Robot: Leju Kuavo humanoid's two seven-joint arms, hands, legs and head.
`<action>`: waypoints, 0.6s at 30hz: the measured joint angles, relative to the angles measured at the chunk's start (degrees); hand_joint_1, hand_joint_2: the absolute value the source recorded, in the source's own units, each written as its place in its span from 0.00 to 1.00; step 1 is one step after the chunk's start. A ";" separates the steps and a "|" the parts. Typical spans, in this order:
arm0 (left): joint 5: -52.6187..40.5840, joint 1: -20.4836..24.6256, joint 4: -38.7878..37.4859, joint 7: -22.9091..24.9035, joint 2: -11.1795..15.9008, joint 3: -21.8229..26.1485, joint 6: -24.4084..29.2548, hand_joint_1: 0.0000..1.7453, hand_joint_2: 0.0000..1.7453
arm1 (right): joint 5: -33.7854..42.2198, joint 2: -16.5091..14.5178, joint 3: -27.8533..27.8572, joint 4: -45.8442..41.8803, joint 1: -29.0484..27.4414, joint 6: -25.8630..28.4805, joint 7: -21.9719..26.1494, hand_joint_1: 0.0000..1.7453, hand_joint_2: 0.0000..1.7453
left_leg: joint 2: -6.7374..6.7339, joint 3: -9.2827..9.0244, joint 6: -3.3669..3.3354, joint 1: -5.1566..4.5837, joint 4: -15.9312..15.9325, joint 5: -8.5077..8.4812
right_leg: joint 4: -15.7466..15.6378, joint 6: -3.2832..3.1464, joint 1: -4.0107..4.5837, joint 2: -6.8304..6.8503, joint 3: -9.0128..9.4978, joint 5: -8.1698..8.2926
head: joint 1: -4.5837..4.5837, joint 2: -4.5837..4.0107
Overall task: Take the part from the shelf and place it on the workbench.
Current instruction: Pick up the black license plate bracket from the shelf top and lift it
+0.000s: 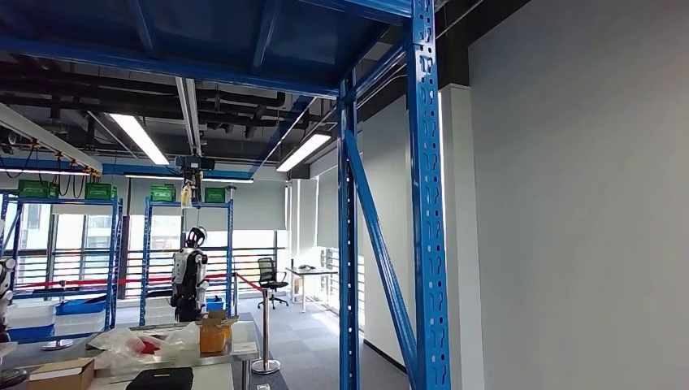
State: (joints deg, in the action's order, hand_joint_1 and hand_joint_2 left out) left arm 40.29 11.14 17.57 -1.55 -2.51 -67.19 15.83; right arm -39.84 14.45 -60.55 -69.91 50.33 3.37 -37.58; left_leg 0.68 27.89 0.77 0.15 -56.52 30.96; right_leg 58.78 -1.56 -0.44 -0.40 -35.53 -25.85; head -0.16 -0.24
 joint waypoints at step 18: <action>-0.13 -0.30 -0.01 -0.02 -0.31 0.54 -0.20 0.00 0.00 | 1.80 0.01 -0.90 1.55 -0.47 0.28 0.21 0.00 0.00 | 0.02 -1.29 -0.75 1.02 1.30 -0.70 | 6.10 2.77 -1.04 0.11 -3.59 0.29 | 0.56 0.00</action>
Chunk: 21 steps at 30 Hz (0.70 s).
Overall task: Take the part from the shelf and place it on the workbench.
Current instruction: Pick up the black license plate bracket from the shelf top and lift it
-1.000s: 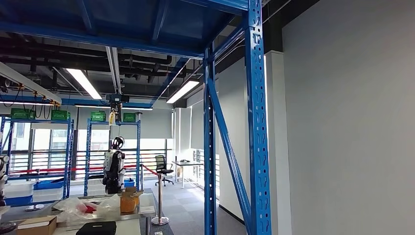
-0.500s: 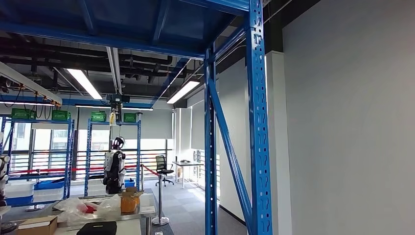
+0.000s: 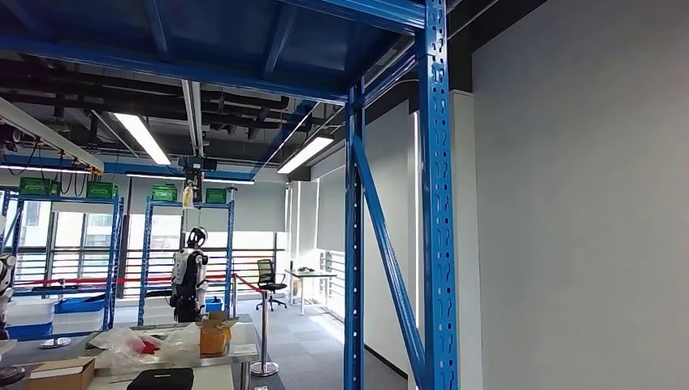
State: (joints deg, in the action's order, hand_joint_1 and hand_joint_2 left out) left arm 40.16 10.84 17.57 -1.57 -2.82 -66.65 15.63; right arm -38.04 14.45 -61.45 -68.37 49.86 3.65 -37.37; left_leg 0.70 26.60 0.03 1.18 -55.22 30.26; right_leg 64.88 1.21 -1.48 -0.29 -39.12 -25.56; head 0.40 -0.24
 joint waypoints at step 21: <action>-0.79 0.12 -0.02 -0.18 -0.09 0.86 0.04 0.00 0.00 | 1.30 -0.19 -0.49 0.39 0.10 -0.23 -0.02 0.00 0.00 | -0.44 5.77 -0.69 -1.19 -2.54 -2.85 | -5.92 -2.48 1.64 0.49 4.18 -1.25 | -1.08 0.00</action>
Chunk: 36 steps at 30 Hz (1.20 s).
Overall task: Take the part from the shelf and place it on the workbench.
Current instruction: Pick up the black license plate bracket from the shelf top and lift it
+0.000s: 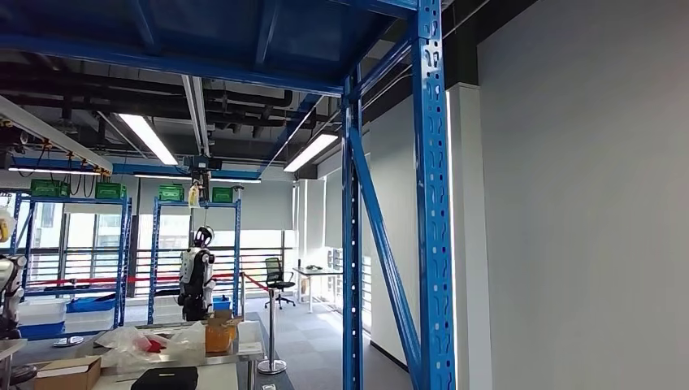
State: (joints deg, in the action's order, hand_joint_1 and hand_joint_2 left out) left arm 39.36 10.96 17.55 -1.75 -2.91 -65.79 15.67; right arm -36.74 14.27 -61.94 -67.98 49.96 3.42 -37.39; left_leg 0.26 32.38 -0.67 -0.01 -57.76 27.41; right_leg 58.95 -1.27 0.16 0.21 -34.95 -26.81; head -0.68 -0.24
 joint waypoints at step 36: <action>-0.04 -0.10 -0.03 -1.02 -0.09 0.39 -0.22 0.00 0.00 | -0.74 -0.30 -1.42 0.47 -0.09 -0.54 0.26 0.00 0.00 | 0.23 0.29 -0.52 0.42 0.31 -0.73 | 14.00 1.83 -0.83 0.27 -6.16 -7.08 | 0.78 0.00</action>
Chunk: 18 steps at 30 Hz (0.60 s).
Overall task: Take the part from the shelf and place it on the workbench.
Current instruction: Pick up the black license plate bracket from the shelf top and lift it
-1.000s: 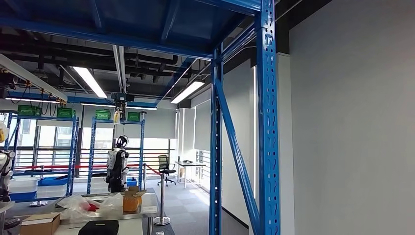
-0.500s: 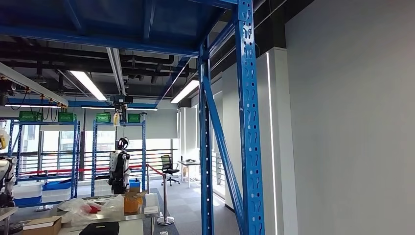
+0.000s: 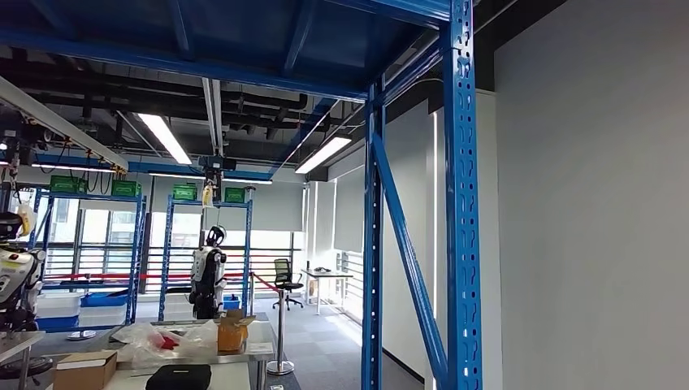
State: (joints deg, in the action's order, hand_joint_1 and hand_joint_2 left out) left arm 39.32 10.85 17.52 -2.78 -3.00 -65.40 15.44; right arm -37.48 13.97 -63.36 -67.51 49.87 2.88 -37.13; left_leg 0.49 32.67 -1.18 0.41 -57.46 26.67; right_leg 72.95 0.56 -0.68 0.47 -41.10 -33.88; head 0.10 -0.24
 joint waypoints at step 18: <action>0.00 -0.09 -0.02 -0.17 0.02 0.77 -0.21 0.00 0.00 | -0.29 -0.49 -1.12 0.38 -0.05 -0.71 0.08 0.00 0.00 | 0.21 6.13 3.23 0.34 -13.24 4.78 | -14.49 -2.73 -0.14 1.05 6.97 6.92 | -0.71 0.00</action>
State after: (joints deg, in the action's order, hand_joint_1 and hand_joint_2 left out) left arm 39.32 10.76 17.51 -2.95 -2.98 -64.63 15.23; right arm -37.77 13.49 -64.48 -67.13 49.82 2.17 -37.05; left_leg 0.70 38.80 2.05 0.75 -70.69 31.45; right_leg 58.47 -2.16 -0.81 1.53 -34.13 -26.96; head -0.61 -0.24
